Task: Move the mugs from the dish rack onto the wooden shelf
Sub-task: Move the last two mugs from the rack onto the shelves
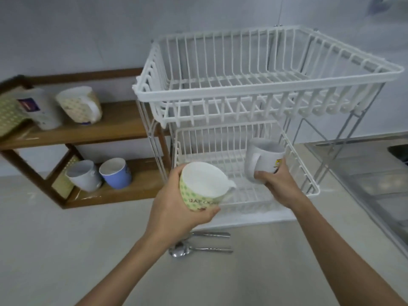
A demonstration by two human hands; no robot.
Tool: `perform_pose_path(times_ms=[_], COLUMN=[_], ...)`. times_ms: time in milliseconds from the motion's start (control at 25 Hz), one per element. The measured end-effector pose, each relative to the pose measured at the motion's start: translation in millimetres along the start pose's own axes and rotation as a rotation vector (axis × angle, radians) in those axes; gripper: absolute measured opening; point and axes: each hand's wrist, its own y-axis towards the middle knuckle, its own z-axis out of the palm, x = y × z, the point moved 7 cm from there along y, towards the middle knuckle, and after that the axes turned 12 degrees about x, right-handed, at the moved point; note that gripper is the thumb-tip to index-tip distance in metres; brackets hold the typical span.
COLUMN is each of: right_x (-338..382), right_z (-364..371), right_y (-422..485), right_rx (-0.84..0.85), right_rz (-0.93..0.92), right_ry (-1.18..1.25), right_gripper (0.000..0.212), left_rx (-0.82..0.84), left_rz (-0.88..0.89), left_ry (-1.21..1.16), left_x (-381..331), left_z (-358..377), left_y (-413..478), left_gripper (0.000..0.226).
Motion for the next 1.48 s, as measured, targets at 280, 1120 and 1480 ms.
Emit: perform_pose_path(times_ms=[280,1120,1480], right_x=[16,104,99], right_z=[131,338,346], right_y=[-63,148,172], right_rx=[0.354,-0.146,-0.036], right_rz=[0.007,-0.087,-0.054], right_ry=[-0.086,-0.511,-0.578], right_gripper=[0.056,0.065,0.079], left_rx=[-0.203,-0.145,-0.09], left_rz=[-0.04,-0.237,-0.3], left_ry=[-0.24,-0.031,-0.042], left_x=[69,221,252], left_z=[-109,-203,-189], left_y=[-51,9,52], left_gripper=[0.067,0.092,0.099])
